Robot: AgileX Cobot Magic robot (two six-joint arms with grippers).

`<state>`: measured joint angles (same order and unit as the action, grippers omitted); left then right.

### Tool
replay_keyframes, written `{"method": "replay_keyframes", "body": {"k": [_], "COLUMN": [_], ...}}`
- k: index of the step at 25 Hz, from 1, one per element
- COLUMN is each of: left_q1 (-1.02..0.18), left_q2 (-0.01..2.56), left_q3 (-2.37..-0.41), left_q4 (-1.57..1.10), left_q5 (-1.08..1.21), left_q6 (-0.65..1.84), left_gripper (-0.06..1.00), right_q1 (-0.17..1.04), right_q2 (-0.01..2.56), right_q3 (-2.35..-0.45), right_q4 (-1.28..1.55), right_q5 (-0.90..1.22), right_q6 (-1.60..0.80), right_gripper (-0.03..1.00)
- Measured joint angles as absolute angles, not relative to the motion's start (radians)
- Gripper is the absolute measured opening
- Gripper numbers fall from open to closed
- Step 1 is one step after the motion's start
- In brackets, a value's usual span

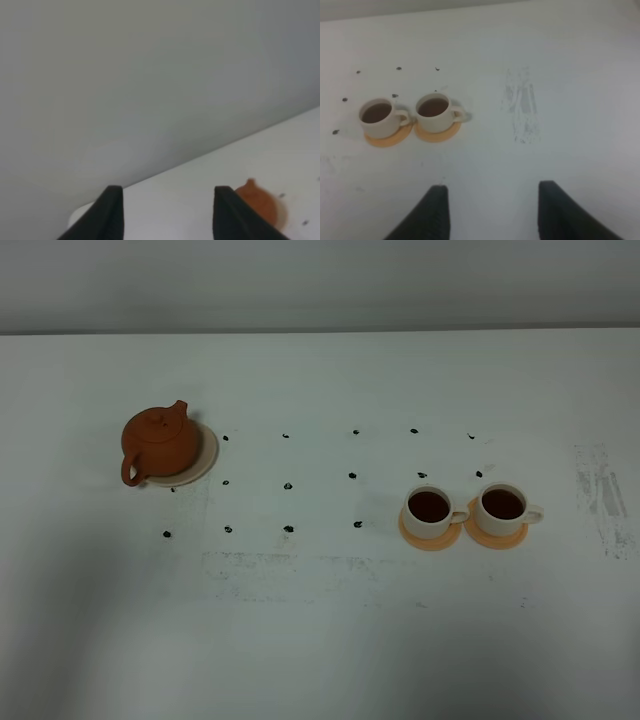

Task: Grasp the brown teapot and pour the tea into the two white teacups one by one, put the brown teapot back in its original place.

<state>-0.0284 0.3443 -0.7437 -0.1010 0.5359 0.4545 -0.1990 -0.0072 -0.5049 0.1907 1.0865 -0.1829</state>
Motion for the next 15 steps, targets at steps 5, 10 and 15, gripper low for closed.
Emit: {"method": "replay_keyframes", "body": {"k": [5,10,15], "left_q1": [-0.028,-0.028,-0.028], "left_q2": [0.283,0.224,0.119], "left_q3": [-0.744,-0.680,-0.583], "left_q4": [-0.199,-0.214,-0.196], "left_q5": [0.624,0.698,0.738], "left_q6": [0.401,0.300,0.232], "left_gripper": [0.44,0.44,0.44], "right_q1": [-0.199,-0.199,-0.199], "right_q2": [-0.007,-0.007,-0.007], "right_q3": [-0.505,-0.505,-0.505], "right_q4": [0.191,0.191,0.191], "right_q5": [1.087,1.087,1.087], "right_q6": [-0.183,-0.183,-0.183], "right_gripper": [0.43,0.43,0.43]}}
